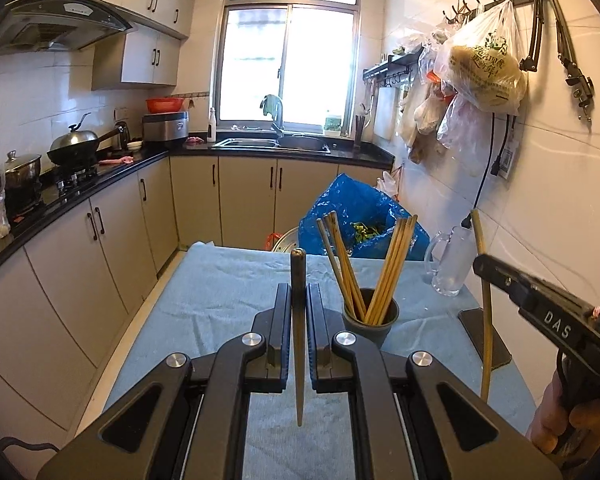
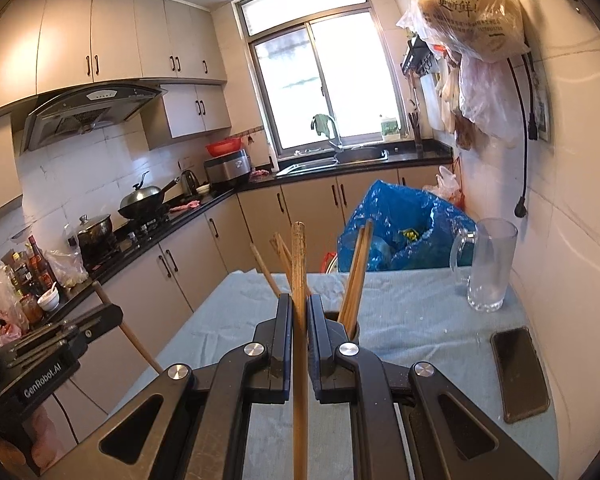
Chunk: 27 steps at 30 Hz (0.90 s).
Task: Organize utensils
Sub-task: 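Lower the left gripper's chopstick into the black holder while right gripper lowers its chopstick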
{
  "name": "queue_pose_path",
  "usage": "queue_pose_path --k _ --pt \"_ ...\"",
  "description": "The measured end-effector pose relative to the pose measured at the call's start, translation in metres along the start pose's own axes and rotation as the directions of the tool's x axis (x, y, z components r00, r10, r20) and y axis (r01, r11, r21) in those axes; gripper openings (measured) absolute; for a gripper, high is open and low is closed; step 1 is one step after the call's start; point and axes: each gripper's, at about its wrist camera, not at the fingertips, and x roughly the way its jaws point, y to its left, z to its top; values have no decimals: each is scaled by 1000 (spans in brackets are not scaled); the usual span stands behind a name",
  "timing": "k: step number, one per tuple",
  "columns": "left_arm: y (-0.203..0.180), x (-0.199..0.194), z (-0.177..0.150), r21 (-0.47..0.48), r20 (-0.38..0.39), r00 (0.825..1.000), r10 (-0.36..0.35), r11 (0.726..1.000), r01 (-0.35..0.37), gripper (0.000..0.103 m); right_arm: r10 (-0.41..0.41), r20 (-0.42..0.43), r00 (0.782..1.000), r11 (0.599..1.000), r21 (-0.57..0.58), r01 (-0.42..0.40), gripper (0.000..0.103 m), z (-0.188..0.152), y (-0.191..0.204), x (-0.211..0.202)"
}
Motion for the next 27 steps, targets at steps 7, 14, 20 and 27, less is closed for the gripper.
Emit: queue_pose_path --k 7,14,20,27 --pt "4 12 9 -3 -29 999 -28 1000 28 7 6 26 1000 1000 -2 -6 7 19 2 11" --pt "7 23 17 -4 -54 998 -39 999 39 7 44 39 998 998 39 -46 7 30 -2 20" --pt "5 27 24 7 -58 997 -42 999 42 7 47 79 996 997 65 -52 7 45 -7 24" --pt "8 24 36 -11 -56 995 -83 997 83 7 46 110 993 993 101 -57 7 59 -20 24"
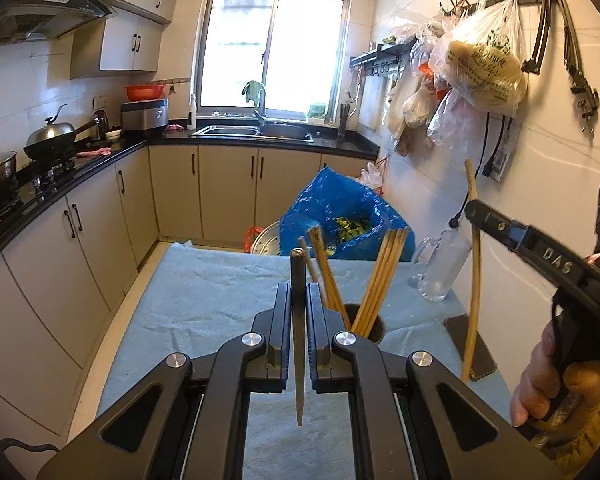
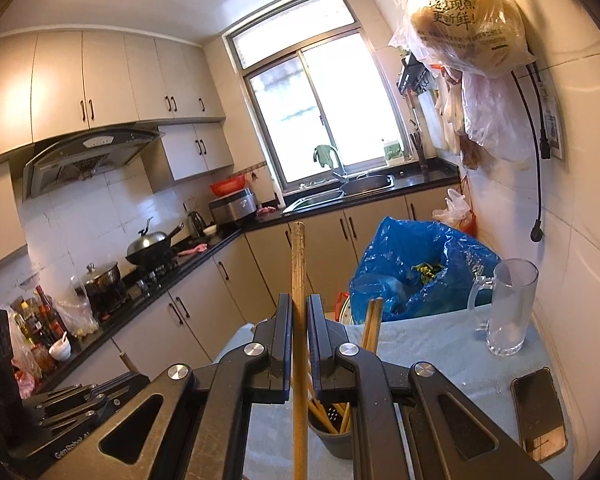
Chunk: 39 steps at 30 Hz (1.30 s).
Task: Organize utensils
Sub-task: 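Lower the left gripper's chopstick into the black holder while right gripper lowers its chopstick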
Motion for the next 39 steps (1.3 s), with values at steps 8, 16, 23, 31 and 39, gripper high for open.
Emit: queue_pose_path --k 8,16,23,31,39 --pt "-2 -11 37 -42 73 995 -74 996 78 7 -9 37 999 998 59 7 7 11 -13 8" --pt "-10 5 65 -76 131 985 -109 990 120 7 -68 107 992 997 52 62 7 18 -13 27" --pt "-22 42 68 -87 104 989 -106 990 115 7 -118 166 979 992 58 110 7 18 -20 51" --pt "-20 78 66 -98 83 992 -93 990 101 7 -154 192 969 987 70 143 7 12 -34 87" --pt "-24 106 55 -85 46 995 -91 992 94 7 -207 192 959 977 96 191 7 -6 -51 111"
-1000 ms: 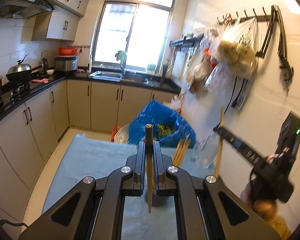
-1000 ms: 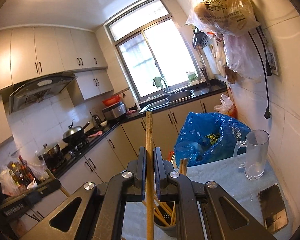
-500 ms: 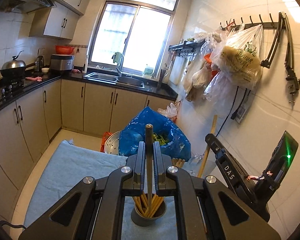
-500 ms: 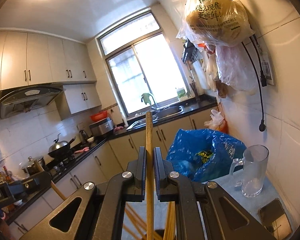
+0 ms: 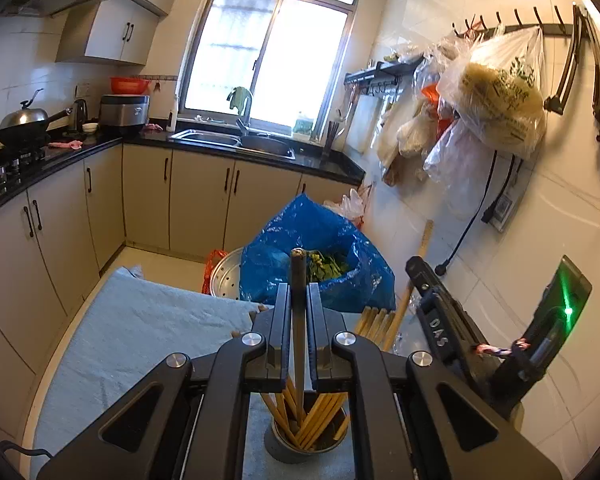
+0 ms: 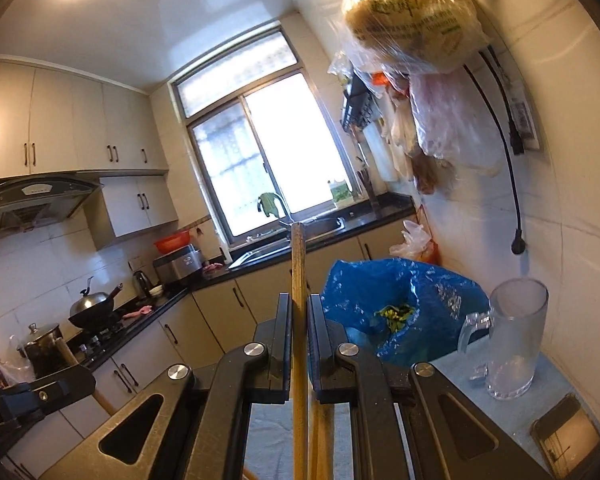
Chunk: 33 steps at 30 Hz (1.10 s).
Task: Organize utensils
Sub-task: 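Lower the left gripper's chopstick into the black holder while right gripper lowers its chopstick, then push both chopsticks down into the holder among the others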
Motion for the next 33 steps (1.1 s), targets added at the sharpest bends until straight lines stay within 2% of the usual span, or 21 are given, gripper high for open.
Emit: queue_pose_path --k 15,24,33 --pt "1 17 -22 30 -48 999 21 999 -19 7 -23 -20 1000 999 -23 22 7 -28 -6 11" --pt "0 14 -32 44 -49 998 42 998 -40 7 -27 -8 1000 997 -71 26 8 -37 -1 -4" --pt "1 13 -45 62 -45 996 78 995 -75 7 -31 -37 999 996 -85 28 8 -47 -3 -16"
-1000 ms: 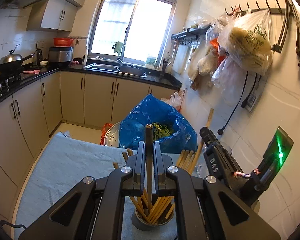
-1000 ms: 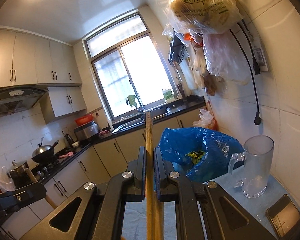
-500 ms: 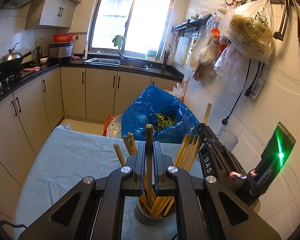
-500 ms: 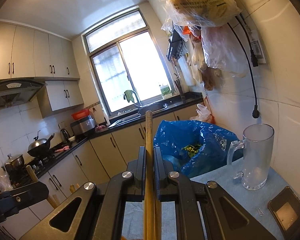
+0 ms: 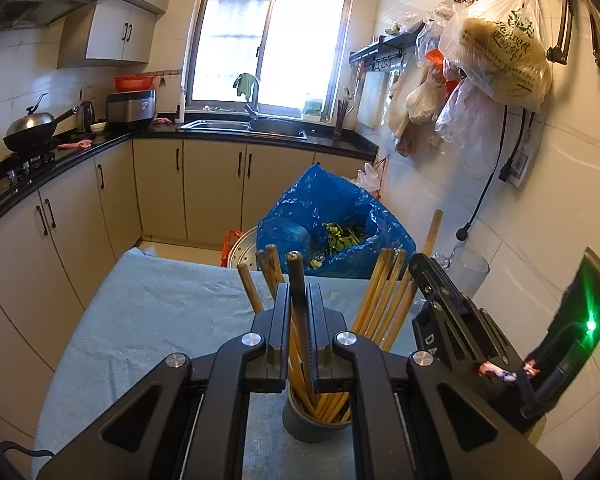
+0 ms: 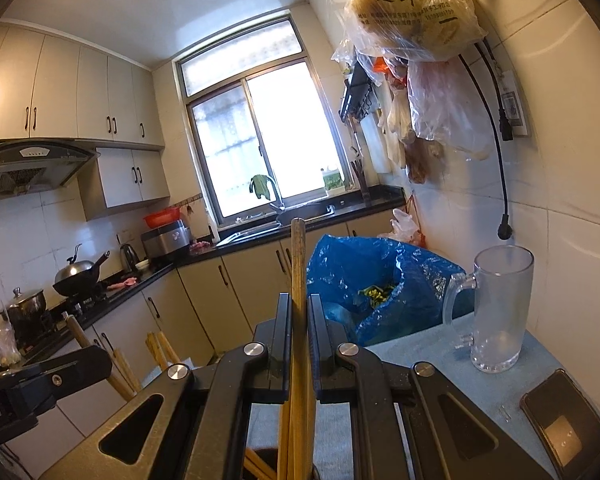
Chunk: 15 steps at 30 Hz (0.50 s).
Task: Organize utensils
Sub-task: 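Push both chopsticks down into the holder among the others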
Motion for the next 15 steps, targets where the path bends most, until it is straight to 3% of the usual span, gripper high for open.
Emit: queue_pose_path --k 7,15 --pt "2 5 -13 -7 -29 1000 6 1000 -6 7 10 -28 1000 1000 -14 -11 8 -13 0 -10" --pt "0 1 -21 21 -8 999 38 999 -37 8 5 -61 998 1000 -20 -7 8 -24 -2 -12"
